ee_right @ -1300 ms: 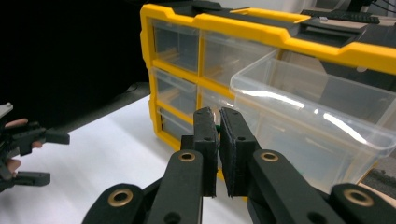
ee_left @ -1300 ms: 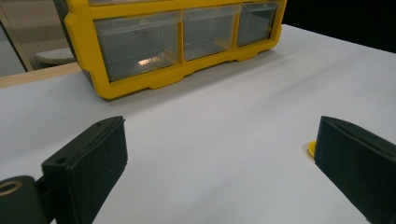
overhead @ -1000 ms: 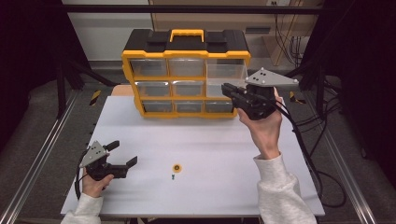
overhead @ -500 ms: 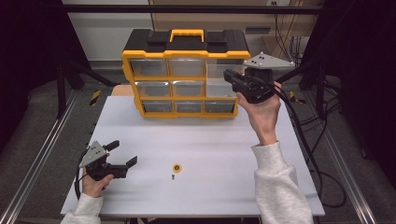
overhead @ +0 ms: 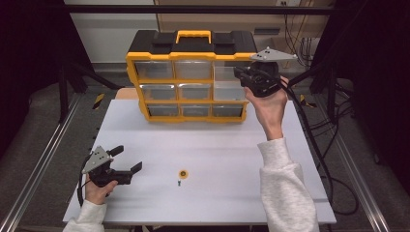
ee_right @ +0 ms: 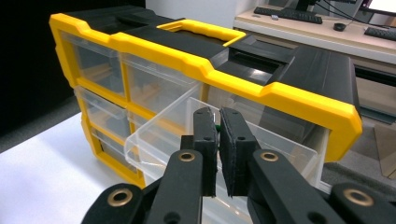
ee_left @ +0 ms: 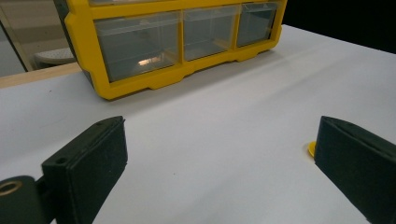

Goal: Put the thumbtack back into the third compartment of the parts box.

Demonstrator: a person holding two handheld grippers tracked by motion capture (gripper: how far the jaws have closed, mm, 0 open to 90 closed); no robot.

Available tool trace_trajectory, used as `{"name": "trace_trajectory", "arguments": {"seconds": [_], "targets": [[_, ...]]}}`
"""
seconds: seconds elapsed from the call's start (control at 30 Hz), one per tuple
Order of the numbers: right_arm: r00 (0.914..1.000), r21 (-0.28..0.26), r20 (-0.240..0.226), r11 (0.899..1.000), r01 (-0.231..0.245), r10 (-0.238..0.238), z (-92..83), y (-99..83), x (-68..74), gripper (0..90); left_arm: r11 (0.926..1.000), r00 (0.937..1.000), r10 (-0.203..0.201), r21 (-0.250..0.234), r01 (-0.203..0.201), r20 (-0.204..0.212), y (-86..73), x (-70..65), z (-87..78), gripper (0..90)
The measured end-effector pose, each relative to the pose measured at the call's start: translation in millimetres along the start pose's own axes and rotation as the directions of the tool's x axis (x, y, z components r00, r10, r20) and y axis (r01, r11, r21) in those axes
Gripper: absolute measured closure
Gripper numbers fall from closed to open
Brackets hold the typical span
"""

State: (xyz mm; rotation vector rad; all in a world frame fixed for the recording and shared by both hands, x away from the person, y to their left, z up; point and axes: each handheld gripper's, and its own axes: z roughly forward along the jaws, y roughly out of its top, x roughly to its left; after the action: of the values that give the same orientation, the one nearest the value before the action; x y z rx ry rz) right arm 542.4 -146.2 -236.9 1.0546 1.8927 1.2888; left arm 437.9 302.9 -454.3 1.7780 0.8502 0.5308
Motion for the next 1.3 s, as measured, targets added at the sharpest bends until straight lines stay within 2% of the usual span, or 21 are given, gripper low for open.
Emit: {"name": "trace_trajectory", "arguments": {"seconds": [0.47, 0.9, 0.97, 1.0, 1.1, 1.17, 1.3], "targets": [[0.9997, 0.058, 0.023, 0.998, -0.003, 0.002, 19.6, -4.7, -5.4, 85.7, 1.0000, 1.0000, -0.002, -0.002, 0.002, 0.000, 0.1, 0.3, -0.3, 2.7], [0.9977, 0.122, 0.065, 0.992, -0.025, 0.017, 28.9, -8.1, -12.5, 85.0, 1.0000, 1.0000, -0.004, -0.003, 0.004, 0.001, 0.1, 0.7, -0.6, 2.8], [0.9970, 0.130, 0.076, 0.991, -0.022, 0.012, 29.7, -8.5, -13.0, 82.2, 1.0000, 1.0000, -0.005, -0.003, 0.005, 0.002, 0.1, 0.8, -0.5, 2.8], [0.9965, 0.125, 0.083, 0.992, -0.023, 0.013, 29.6, -8.5, -13.0, 78.6, 1.0000, 1.0000, -0.005, -0.003, 0.005, 0.001, 0.0, 0.9, -0.6, 2.8], [0.9961, 0.107, 0.088, 0.994, -0.022, 0.012, 27.3, -7.5, -14.8, 75.7, 1.0000, 1.0000, -0.005, -0.004, 0.005, 0.002, 0.1, 0.9, -0.7, 2.8], [0.9963, 0.084, 0.083, 0.996, -0.028, 0.021, 23.3, -6.0, -15.5, 71.1, 1.0000, 1.0000, -0.005, -0.004, 0.005, 0.002, 0.1, 1.0, -0.8, 2.8], [0.9966, 0.020, 0.080, 1.000, -0.019, 0.018, 12.4, -3.6, -13.7, 55.9, 1.0000, 1.0000, -0.005, -0.005, 0.005, 0.001, 0.3, 0.9, -1.0, 2.8]]}}
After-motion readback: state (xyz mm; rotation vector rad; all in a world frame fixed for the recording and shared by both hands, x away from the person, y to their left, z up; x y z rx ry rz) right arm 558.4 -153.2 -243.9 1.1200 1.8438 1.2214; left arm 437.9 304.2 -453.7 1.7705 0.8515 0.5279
